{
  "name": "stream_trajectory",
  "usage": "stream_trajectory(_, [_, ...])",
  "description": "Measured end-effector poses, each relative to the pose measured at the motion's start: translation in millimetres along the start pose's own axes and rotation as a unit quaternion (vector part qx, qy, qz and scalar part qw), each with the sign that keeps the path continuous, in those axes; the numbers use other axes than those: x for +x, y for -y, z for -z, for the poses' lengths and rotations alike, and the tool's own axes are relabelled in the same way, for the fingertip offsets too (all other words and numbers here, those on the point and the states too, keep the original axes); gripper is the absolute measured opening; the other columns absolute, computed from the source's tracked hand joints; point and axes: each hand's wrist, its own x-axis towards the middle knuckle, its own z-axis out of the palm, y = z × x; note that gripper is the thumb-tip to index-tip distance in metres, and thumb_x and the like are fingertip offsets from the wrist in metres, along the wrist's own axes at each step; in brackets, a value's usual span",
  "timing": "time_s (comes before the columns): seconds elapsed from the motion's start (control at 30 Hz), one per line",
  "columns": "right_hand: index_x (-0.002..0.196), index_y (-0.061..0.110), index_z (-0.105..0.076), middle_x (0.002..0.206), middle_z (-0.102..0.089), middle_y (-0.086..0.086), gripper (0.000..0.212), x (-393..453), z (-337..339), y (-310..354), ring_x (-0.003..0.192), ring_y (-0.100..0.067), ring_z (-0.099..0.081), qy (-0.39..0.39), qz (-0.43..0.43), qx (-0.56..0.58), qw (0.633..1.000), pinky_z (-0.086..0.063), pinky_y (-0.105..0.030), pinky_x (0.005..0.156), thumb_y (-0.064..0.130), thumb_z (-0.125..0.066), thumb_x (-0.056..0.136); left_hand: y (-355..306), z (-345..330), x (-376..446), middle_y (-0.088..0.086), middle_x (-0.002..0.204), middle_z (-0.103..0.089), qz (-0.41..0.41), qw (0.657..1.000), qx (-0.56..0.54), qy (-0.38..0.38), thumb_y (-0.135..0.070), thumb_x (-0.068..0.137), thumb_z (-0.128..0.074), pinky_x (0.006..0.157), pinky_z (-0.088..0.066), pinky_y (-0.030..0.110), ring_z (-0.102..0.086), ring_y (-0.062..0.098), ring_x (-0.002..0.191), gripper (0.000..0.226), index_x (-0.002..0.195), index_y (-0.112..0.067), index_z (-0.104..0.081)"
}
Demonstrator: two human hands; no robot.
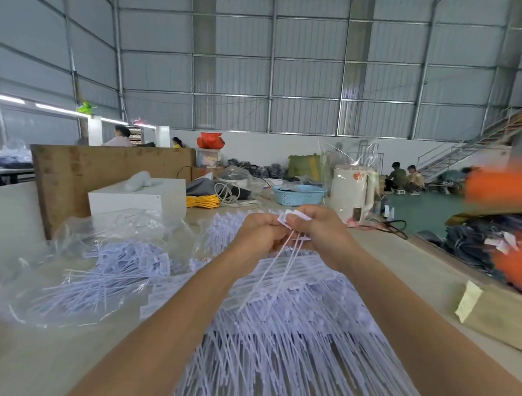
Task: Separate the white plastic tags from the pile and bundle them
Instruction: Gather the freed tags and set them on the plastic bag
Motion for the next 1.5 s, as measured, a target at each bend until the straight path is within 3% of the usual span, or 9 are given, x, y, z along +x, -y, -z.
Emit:
stream_trajectory(0.27, [0.084, 0.013, -0.069, 0.08, -0.065, -0.007, 0.011, 11, -25, -3, 0.075, -0.023, -0.058, -0.07, 0.045, 0.048, 0.995, -0.049, -0.038, 0.071, 0.003, -0.065, 0.085, 13, 15, 0, 0.012, 0.084, -0.071, -0.05, 0.997, -0.011, -0.063, -0.003, 0.086, -0.066, 0.075, -0.055, 0.031, -0.067, 0.018, 0.072, 0.039, 0.113, -0.028, -0.051])
stream_trajectory(0.4, [0.096, 0.007, -0.069, 0.074, -0.062, -0.002, 0.011, 20, -25, -4, 0.062, -0.016, -0.052, -0.151, 0.001, 0.158, 0.976, -0.045, -0.023, 0.055, 0.004, -0.064, 0.087, 18, 12, -2, 0.009, 0.085, -0.066, -0.06, 0.995, 0.072, -0.046, -0.016, 0.099, -0.048, 0.061, -0.054, 0.021, -0.064, 0.011, 0.06, 0.011, 0.106, -0.012, -0.056])
stream_trajectory(0.57, [0.082, 0.019, -0.067, 0.075, -0.062, 0.001, 0.01, 26, -24, 4, 0.054, -0.01, -0.048, -0.222, 0.04, 0.165, 0.96, -0.041, -0.013, 0.043, 0.012, -0.065, 0.088, 29, 0, -5, 0.0, 0.067, -0.058, -0.12, 0.979, 0.165, -0.03, -0.021, 0.102, -0.04, 0.06, -0.042, 0.026, -0.05, 0.016, 0.054, 0.03, 0.091, -0.003, -0.063])
stream_trajectory(0.77, [0.08, 0.019, -0.06, 0.068, -0.05, 0.003, 0.02, 39, -41, 5, 0.061, -0.01, -0.046, -0.131, 0.031, 0.058, 0.989, -0.042, -0.021, 0.051, 0.022, -0.051, 0.097, 23, 25, -5, -0.006, 0.066, -0.055, -0.171, 0.963, 0.156, -0.136, -0.009, 0.098, -0.045, 0.057, -0.041, 0.016, -0.053, 0.01, 0.061, 0.022, 0.108, -0.011, -0.064])
stream_trajectory(1.03, [0.077, 0.014, -0.061, 0.072, -0.058, -0.007, 0.017, 58, -135, -19, 0.063, -0.016, -0.054, 0.037, -0.035, 0.017, 0.999, -0.046, -0.025, 0.057, 0.015, -0.056, 0.093, 46, 128, -29, 0.009, 0.081, -0.067, -0.107, 0.93, 0.309, -0.166, -0.006, 0.093, -0.054, 0.06, -0.041, 0.009, -0.057, 0.013, 0.065, 0.02, 0.106, -0.005, -0.069])
stream_trajectory(1.13, [0.081, 0.014, -0.061, 0.08, -0.062, -0.004, 0.012, 63, -175, -21, 0.07, -0.015, -0.06, 0.122, -0.014, -0.039, 0.992, -0.047, -0.025, 0.06, 0.013, -0.056, 0.092, 56, 177, -39, 0.015, 0.082, -0.068, -0.069, 0.9, 0.39, -0.18, 0.001, 0.09, -0.049, 0.068, -0.043, 0.023, -0.055, 0.02, 0.071, 0.024, 0.094, -0.005, -0.072])
stream_trajectory(1.23, [0.114, 0.014, -0.058, 0.105, -0.062, 0.0, 0.023, 70, -205, -30, 0.093, -0.017, -0.061, 0.185, 0.018, -0.157, 0.97, -0.051, -0.027, 0.075, 0.017, -0.056, 0.092, 68, 219, -43, 0.028, 0.076, -0.059, -0.033, 0.873, 0.447, -0.194, 0.011, 0.082, -0.043, 0.062, -0.03, 0.028, -0.049, 0.037, 0.071, 0.022, 0.067, 0.005, -0.058])
stream_trajectory(1.3, [0.128, 0.007, -0.052, 0.127, -0.055, -0.008, 0.038, 77, -217, -40, 0.114, -0.023, -0.054, 0.198, 0.033, -0.259, 0.945, -0.046, -0.034, 0.096, 0.02, -0.056, 0.092, 79, 241, -40, 0.027, 0.081, -0.059, 0.002, 0.846, 0.49, -0.21, 0.008, 0.085, -0.041, 0.064, -0.03, 0.029, -0.055, 0.038, 0.082, 0.023, 0.07, 0.004, -0.058])
stream_trajectory(1.5, [0.118, 0.015, -0.064, 0.129, -0.046, -0.013, 0.028, 104, -222, -65, 0.118, -0.028, -0.047, 0.198, 0.058, -0.473, 0.856, -0.042, -0.032, 0.1, 0.024, -0.055, 0.093, 106, 272, -18, 0.008, 0.088, -0.042, 0.053, 0.792, 0.57, -0.211, 0.003, 0.089, -0.044, 0.072, -0.037, 0.02, -0.059, 0.03, 0.093, 0.021, 0.091, -0.004, -0.065])
